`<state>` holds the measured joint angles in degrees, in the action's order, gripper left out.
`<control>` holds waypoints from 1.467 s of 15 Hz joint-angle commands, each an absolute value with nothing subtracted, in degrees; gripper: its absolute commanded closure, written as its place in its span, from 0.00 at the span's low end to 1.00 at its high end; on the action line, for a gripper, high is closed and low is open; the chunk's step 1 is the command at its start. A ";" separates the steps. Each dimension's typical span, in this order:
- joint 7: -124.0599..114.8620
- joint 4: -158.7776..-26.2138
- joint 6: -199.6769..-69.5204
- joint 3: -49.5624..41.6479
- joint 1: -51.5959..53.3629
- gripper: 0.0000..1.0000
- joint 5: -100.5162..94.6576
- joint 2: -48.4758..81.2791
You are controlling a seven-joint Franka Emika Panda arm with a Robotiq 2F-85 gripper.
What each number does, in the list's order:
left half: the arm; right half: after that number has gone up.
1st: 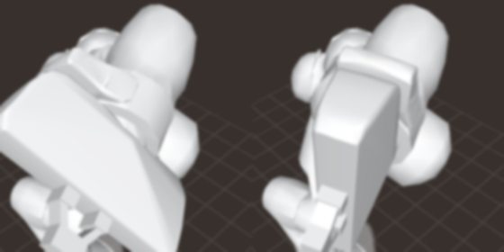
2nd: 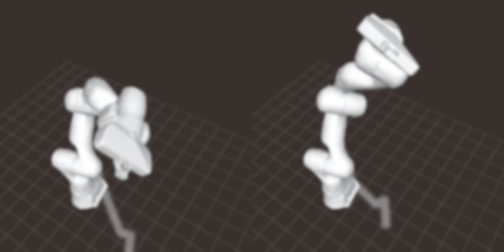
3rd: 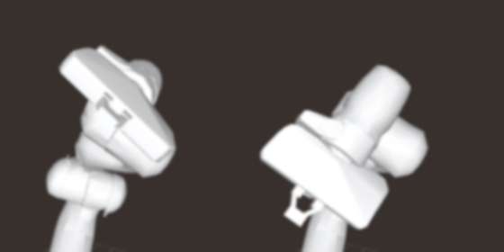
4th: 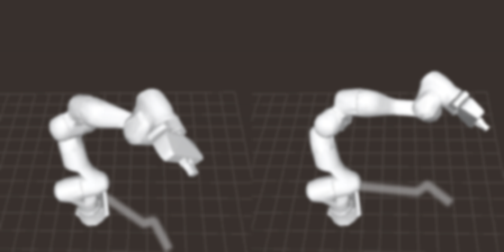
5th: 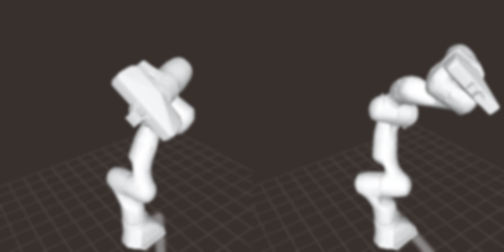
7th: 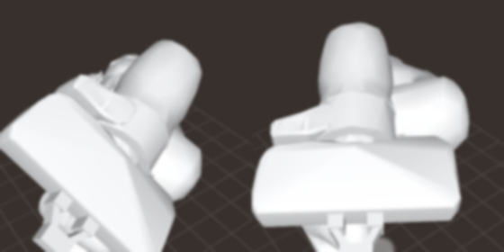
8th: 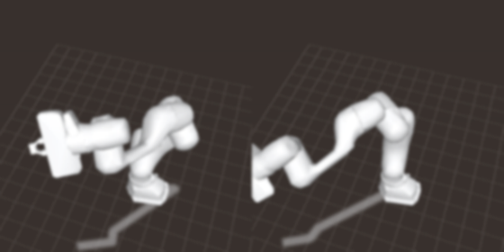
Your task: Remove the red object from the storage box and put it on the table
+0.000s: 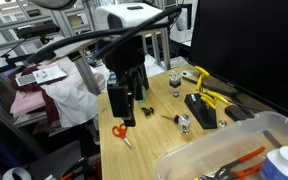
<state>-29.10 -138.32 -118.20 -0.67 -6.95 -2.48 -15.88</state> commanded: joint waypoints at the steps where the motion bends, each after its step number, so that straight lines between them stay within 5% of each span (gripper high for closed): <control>1: -29.06 -138.25 -118.11 -0.43 -7.04 0.00 -2.44 -15.87; 22: -28.41 -132.43 -138.59 -11.07 -11.22 0.00 1.61 3.76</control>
<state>-28.48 -132.47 -138.71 -10.45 -11.82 1.55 3.80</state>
